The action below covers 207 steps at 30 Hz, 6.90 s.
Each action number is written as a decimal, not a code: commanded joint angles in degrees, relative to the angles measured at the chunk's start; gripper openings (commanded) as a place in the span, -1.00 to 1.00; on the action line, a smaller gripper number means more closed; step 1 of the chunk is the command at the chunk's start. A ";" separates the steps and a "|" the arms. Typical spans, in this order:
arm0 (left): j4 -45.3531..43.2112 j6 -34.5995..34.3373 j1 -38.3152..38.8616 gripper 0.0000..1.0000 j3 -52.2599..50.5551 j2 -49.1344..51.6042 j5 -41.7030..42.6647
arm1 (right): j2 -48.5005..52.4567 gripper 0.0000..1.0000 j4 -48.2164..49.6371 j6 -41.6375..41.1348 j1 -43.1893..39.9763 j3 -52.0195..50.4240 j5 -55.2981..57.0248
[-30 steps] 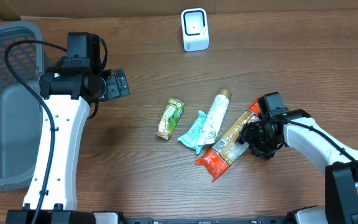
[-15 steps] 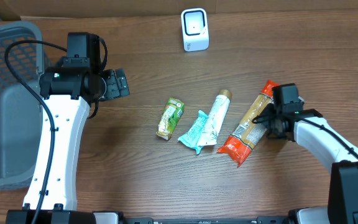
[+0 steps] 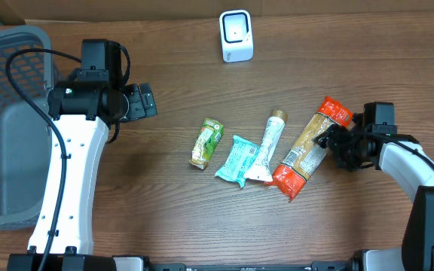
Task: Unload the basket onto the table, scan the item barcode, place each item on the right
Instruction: 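Rotate the spaghetti package upright with the right gripper, then lift the spaghetti package and carry it toward the barcode scanner, then hold the spaghetti package's barcode in front of the white scanner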
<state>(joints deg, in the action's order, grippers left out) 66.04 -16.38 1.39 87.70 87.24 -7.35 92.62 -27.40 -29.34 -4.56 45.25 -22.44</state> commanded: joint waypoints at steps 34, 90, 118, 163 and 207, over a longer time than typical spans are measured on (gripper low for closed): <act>-0.09 -0.37 0.13 0.99 -0.35 0.24 -0.55 | -1.66 -0.93 -34.91 16.33 10.47 27.98 22.21; -0.09 -0.37 0.13 0.99 -0.35 0.24 -0.55 | 10.69 -0.46 -19.76 23.37 5.14 11.98 8.20; -0.09 -0.37 0.13 0.99 -0.35 0.24 -0.55 | 8.20 -0.93 -36.17 35.93 12.48 66.23 5.73; -0.09 -0.37 0.13 0.99 -0.35 0.24 -0.55 | 20.24 -0.93 6.51 42.66 32.33 70.31 36.65; -0.09 -0.37 0.13 0.99 -0.35 0.24 -0.55 | 44.81 -0.92 39.23 94.31 34.07 70.31 35.87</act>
<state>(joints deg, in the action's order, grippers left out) 66.02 -16.38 1.41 87.68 87.29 -7.38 140.25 9.39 64.62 29.63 112.60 12.91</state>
